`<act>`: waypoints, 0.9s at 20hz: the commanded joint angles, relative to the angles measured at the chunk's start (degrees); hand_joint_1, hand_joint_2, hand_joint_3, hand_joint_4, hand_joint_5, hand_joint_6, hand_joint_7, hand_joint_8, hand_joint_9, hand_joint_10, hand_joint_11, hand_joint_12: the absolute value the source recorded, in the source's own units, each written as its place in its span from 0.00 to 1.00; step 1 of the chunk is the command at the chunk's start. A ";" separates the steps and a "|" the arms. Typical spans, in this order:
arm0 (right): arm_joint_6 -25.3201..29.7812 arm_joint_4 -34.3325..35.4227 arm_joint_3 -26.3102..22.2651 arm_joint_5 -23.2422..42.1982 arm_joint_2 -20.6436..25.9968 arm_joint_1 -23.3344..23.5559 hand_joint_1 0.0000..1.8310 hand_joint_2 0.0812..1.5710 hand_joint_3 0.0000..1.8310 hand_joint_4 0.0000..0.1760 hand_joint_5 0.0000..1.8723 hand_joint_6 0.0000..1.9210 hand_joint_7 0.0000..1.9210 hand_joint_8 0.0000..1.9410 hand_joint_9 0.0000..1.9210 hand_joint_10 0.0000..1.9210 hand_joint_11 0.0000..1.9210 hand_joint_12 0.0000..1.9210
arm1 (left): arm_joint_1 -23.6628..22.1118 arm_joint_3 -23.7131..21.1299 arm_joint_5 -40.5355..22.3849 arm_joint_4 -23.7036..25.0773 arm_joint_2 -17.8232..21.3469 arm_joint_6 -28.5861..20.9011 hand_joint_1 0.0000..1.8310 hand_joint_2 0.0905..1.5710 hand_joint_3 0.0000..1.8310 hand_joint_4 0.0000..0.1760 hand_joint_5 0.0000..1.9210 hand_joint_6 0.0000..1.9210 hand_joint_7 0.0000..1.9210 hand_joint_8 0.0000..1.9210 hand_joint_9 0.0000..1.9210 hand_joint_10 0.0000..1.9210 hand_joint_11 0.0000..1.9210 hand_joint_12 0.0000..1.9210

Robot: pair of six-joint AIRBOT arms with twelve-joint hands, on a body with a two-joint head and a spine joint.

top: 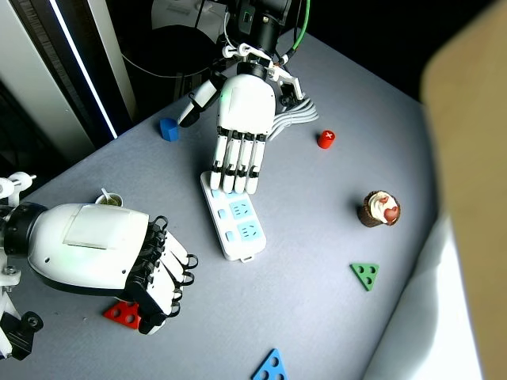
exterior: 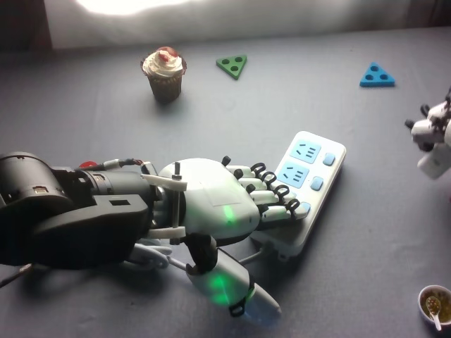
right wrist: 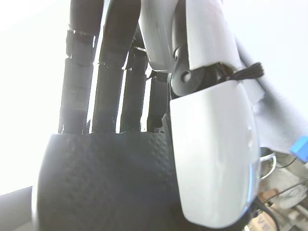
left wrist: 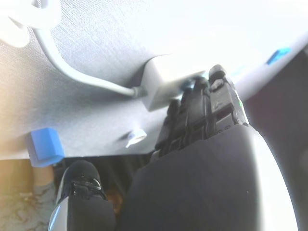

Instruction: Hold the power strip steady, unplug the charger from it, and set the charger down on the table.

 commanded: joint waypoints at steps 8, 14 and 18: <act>-0.52 0.31 -0.99 4.90 -0.64 -1.34 0.59 0.68 0.00 0.00 0.38 0.00 0.43 0.00 0.46 0.00 0.30 0.43 | -0.36 0.19 -1.88 -0.03 0.08 0.10 0.00 0.62 0.00 0.00 0.00 0.00 0.01 0.00 0.00 0.00 0.00 0.00; 3.70 3.47 -0.93 7.47 -0.11 -1.36 0.47 0.68 0.00 0.00 0.24 0.00 0.29 0.00 0.32 0.00 0.16 0.43 | -0.43 0.19 -2.07 -0.03 0.12 0.10 0.00 0.62 0.00 0.00 0.01 0.00 0.02 0.00 0.01 0.00 0.00 0.00; 12.46 8.09 -1.20 14.75 1.01 -1.40 0.46 0.65 0.00 0.00 0.24 0.00 0.29 0.00 0.31 0.00 0.16 0.40 | -1.79 0.23 -2.09 -0.16 0.55 0.10 0.00 0.62 0.00 0.00 0.00 0.00 0.01 0.00 0.01 0.00 0.00 0.00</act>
